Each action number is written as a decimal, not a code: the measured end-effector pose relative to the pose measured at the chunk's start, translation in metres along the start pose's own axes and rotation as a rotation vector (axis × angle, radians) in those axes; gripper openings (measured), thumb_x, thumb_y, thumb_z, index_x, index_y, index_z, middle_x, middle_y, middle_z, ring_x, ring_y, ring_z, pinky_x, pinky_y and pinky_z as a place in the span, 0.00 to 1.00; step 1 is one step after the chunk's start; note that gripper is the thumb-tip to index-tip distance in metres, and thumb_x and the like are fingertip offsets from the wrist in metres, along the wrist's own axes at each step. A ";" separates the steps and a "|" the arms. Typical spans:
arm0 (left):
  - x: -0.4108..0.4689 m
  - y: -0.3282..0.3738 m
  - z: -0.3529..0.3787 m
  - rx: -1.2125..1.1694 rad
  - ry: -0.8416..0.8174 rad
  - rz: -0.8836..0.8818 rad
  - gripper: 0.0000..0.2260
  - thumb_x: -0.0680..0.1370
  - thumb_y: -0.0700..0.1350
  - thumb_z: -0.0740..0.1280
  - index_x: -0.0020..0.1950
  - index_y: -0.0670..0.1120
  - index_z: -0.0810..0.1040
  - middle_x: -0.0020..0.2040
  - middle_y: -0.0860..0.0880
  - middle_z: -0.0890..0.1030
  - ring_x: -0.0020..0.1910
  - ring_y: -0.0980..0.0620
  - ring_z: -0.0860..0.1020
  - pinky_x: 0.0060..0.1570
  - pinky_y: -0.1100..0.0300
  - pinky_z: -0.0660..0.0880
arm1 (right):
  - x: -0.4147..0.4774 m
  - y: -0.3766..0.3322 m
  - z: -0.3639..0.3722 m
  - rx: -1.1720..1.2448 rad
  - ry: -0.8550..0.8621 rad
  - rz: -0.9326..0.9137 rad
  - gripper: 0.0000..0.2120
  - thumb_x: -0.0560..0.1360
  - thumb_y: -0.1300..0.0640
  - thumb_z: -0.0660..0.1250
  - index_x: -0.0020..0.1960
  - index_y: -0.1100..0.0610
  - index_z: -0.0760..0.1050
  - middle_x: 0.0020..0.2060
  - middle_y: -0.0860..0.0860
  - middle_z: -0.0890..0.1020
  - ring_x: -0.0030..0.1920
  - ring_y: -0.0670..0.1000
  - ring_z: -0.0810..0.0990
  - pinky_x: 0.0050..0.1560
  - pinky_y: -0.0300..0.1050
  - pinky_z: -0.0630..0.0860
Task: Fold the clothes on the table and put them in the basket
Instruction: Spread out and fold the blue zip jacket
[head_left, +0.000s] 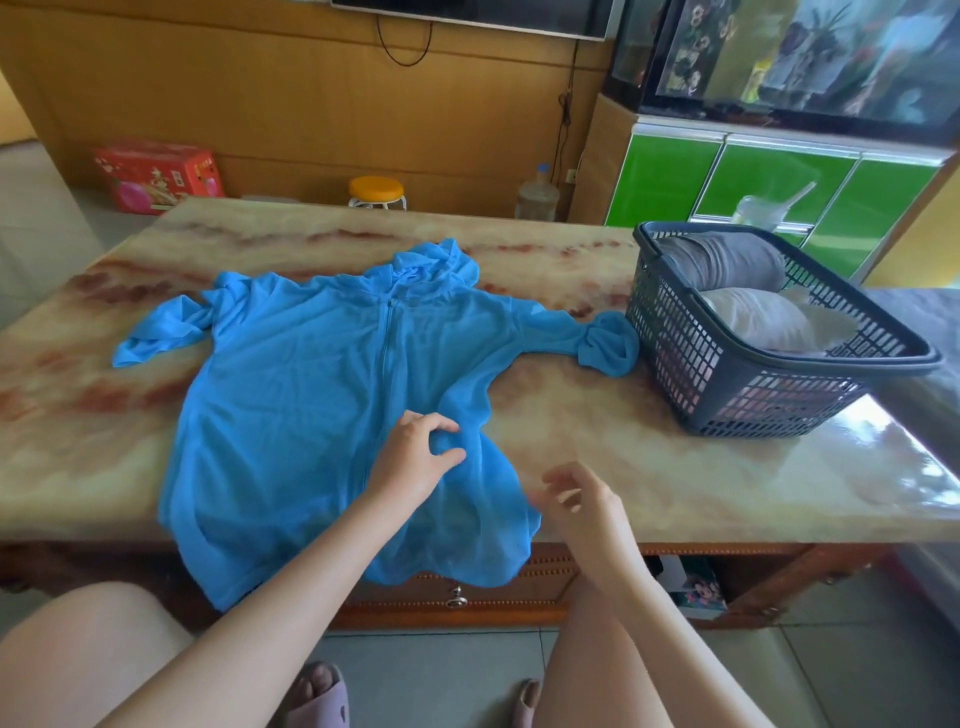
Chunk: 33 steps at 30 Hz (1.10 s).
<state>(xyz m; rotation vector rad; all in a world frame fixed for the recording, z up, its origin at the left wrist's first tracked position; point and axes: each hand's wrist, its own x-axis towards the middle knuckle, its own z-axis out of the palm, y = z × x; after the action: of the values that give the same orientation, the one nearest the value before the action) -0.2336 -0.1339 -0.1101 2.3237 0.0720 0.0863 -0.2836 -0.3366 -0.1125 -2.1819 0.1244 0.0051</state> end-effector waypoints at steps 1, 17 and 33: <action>-0.001 0.000 0.001 -0.007 0.009 0.001 0.13 0.72 0.46 0.73 0.56 0.50 0.79 0.53 0.52 0.70 0.43 0.55 0.70 0.47 0.62 0.68 | 0.005 -0.003 0.004 -0.016 -0.005 -0.029 0.12 0.71 0.52 0.73 0.52 0.53 0.77 0.43 0.47 0.78 0.45 0.49 0.75 0.47 0.44 0.74; 0.020 0.000 0.003 -0.056 0.020 0.011 0.09 0.78 0.42 0.65 0.57 0.49 0.78 0.55 0.52 0.75 0.43 0.54 0.76 0.49 0.58 0.73 | -0.013 0.008 -0.020 -0.348 -0.163 0.171 0.14 0.75 0.48 0.66 0.38 0.58 0.74 0.27 0.50 0.81 0.29 0.51 0.80 0.37 0.43 0.77; 0.025 -0.016 0.003 0.112 -0.070 0.163 0.12 0.78 0.40 0.65 0.61 0.47 0.78 0.61 0.51 0.76 0.62 0.52 0.72 0.62 0.63 0.64 | 0.062 -0.013 0.009 -0.013 0.209 0.150 0.07 0.79 0.53 0.62 0.48 0.58 0.73 0.40 0.48 0.76 0.45 0.54 0.75 0.40 0.45 0.66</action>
<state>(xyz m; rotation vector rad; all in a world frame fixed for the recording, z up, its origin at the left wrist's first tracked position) -0.2085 -0.1228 -0.1224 2.4395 -0.1514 0.0849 -0.2207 -0.3272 -0.1104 -2.1775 0.4069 -0.1378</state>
